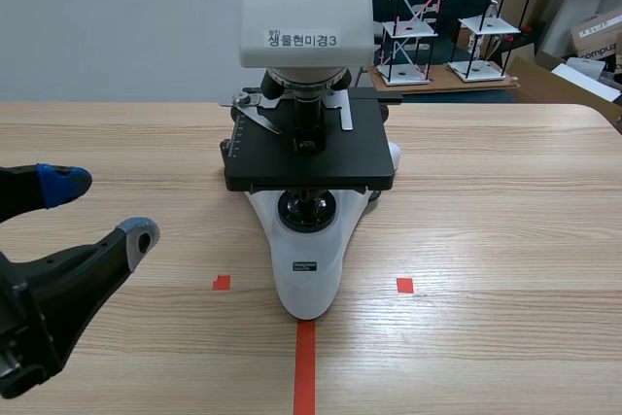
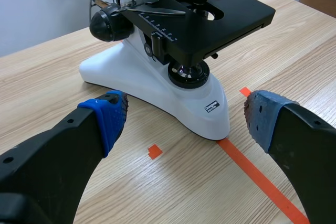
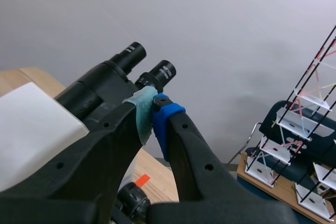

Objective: Point at the eyepiece

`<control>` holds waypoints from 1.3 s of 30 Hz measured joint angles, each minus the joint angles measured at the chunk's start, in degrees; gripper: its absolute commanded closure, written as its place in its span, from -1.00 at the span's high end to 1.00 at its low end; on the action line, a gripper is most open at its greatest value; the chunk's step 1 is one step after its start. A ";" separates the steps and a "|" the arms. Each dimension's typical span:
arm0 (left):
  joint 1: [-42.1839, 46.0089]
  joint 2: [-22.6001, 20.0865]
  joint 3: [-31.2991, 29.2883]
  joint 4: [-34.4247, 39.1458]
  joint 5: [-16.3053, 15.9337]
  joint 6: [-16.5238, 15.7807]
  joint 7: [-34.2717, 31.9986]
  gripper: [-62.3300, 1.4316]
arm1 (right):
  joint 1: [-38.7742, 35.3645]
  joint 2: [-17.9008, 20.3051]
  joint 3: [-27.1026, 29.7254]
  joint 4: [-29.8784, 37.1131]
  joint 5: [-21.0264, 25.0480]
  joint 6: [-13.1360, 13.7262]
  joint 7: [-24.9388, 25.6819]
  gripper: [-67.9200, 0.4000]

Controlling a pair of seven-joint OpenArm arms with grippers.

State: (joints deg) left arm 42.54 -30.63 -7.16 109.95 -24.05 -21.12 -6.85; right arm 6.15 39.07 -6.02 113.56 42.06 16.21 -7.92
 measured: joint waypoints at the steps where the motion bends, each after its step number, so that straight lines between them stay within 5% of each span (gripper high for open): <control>1: 0.00 0.00 0.00 0.00 -0.02 0.00 0.00 0.54 | 2.25 0.00 -1.57 -1.70 0.00 0.00 -0.94 -0.98; 7: 0.00 0.00 0.00 0.00 -0.02 0.00 0.00 0.54 | 15.82 -0.33 -9.62 -11.23 0.00 0.02 -1.53 -0.98; 15: 0.00 0.00 0.00 0.00 -0.02 0.00 0.00 0.54 | 29.05 -4.20 -15.89 -22.14 3.21 1.81 -10.54 -0.98; 18: 0.00 0.00 0.00 0.00 -0.02 0.00 0.00 0.54 | 30.12 -5.11 -16.22 -22.91 6.05 4.63 -15.15 -0.98; 39: 0.00 0.00 0.00 0.00 -0.02 0.00 0.00 0.54 | 29.97 -5.25 -16.17 -22.16 7.45 4.61 -15.37 -0.98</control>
State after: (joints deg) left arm 42.54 -30.63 -7.16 109.95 -24.08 -21.12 -6.85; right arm 36.12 33.82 -22.20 91.39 49.52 20.82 -23.29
